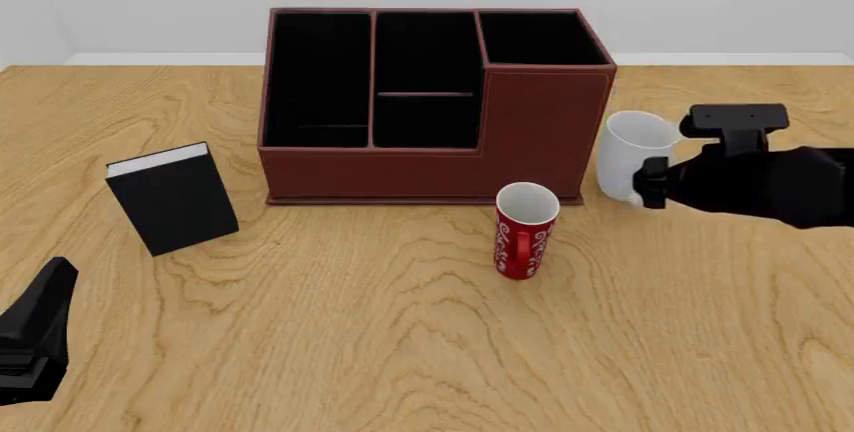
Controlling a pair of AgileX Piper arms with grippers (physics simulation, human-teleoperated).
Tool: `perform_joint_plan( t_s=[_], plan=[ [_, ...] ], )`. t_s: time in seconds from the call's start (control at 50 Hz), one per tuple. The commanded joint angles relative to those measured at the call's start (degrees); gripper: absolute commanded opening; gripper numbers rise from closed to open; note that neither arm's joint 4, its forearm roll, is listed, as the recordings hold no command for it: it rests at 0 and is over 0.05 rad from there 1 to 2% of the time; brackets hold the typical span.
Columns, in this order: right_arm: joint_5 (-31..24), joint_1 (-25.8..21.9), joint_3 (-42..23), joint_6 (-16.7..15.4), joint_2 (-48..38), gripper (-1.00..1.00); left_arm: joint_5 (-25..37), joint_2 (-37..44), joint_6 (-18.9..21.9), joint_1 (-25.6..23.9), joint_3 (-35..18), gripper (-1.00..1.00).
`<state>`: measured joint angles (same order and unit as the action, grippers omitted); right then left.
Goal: Pick up the white mug and place it to the right of the caddy.
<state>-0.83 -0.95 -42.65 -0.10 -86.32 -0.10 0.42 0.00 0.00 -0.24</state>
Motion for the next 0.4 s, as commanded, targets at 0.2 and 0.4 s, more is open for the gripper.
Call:
perform_joint_plan(
  t_s=[0.2, 0.4],
  plan=[
    [-1.3, -0.4, 0.9, -0.4, 3.4, 1.0, 0.0, 0.0, 0.0, 0.0, 0.0, 1.0],
    [-2.6, -0.5, 1.0, -1.0, 5.8, 1.0, 0.0, 0.0, 0.0, 0.0, 0.0, 1.0]
  ],
)
